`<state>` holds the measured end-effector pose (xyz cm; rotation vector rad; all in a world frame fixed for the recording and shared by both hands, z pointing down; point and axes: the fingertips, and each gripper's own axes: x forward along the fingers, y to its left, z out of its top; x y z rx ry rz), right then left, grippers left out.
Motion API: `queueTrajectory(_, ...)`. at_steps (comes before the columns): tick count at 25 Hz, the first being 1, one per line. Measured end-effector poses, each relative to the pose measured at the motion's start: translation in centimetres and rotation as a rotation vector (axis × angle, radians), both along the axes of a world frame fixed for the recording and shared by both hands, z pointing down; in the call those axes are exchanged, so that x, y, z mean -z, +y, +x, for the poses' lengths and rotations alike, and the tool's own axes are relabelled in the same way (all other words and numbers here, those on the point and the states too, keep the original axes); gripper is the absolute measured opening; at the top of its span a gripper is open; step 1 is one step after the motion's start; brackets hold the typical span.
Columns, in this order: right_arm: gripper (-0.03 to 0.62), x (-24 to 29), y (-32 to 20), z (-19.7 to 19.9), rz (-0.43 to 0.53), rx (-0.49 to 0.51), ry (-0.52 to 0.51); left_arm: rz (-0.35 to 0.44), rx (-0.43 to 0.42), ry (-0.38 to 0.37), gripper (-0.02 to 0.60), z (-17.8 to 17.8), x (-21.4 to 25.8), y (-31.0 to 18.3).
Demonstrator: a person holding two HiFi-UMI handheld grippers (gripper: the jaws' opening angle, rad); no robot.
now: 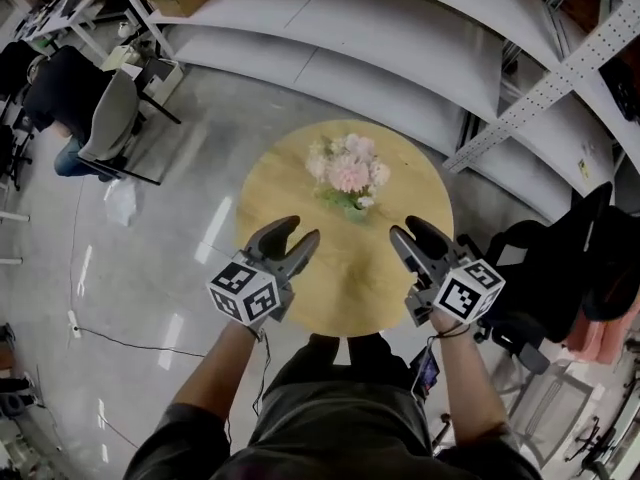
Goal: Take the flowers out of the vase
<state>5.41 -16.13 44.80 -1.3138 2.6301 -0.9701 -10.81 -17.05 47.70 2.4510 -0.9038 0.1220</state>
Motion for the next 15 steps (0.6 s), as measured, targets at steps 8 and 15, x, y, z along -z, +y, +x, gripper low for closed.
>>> queueTrajectory(8,0.225,-5.7,-4.3,-2.0,0.052,0.333,0.170,-0.023,-0.141,-0.016,0.314,5.4,-4.8,-3.5)
queueTrajectory(15,0.241,-7.9,-5.9,-5.1,0.134,0.496,0.310,-0.032,-0.245,0.035,0.370,7.5,-4.8,-4.6)
